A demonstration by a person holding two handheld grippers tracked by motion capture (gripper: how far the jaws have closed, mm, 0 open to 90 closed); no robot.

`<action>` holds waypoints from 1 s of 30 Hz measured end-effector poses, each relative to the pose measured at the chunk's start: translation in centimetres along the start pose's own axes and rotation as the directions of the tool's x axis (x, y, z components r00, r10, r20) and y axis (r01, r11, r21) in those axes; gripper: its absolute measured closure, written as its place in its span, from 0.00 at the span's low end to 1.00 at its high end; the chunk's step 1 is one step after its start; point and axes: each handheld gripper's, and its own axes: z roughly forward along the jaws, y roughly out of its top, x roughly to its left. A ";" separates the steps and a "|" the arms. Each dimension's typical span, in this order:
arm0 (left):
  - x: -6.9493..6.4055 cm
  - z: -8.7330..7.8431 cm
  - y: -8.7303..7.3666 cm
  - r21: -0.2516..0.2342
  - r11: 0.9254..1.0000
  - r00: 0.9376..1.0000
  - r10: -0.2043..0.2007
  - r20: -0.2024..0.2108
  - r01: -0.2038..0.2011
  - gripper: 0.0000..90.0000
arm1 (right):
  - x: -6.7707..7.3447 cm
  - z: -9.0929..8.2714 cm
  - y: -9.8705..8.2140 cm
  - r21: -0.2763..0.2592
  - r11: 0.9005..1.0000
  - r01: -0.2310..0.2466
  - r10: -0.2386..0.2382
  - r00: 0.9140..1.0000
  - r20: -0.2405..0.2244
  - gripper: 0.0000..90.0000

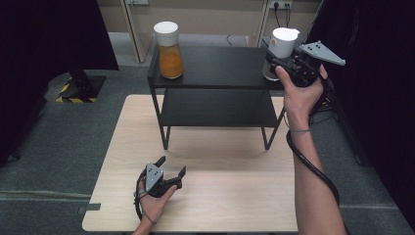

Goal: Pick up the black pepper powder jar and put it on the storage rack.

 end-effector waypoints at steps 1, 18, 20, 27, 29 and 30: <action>0.0 0.0 0.0 0.000 1.000 1.000 0.000 0.000 0.000 0.14 | 0.0 0.0 0.0 0.000 1.000 -0.003 0.003 1.000 -0.001 0.34; 0.0 0.0 0.0 -0.001 1.000 1.000 0.001 0.001 -0.001 0.14 | 0.5 -0.2 0.9 0.022 1.000 -0.012 0.011 1.000 0.009 0.20; 0.0 0.0 0.0 0.000 1.000 1.000 0.000 0.001 0.000 0.14 | 0.5 -0.4 1.0 0.021 1.000 -0.019 0.019 1.000 0.007 0.17; 0.0 0.0 0.0 0.001 1.000 1.000 0.001 0.002 -0.001 0.14 | 0.9 -1.1 1.3 0.036 0.999 -0.034 0.033 0.999 0.016 0.11; 0.0 0.0 0.0 0.000 1.000 1.000 0.002 0.002 -0.002 0.14 | 0.9 -1.4 1.2 0.036 0.999 -0.029 0.029 0.999 0.015 0.11; 0.0 0.0 0.0 0.000 1.000 1.000 0.002 0.003 -0.002 0.14 | 0.9 -1.5 1.1 0.037 0.999 -0.030 0.029 0.999 0.012 0.11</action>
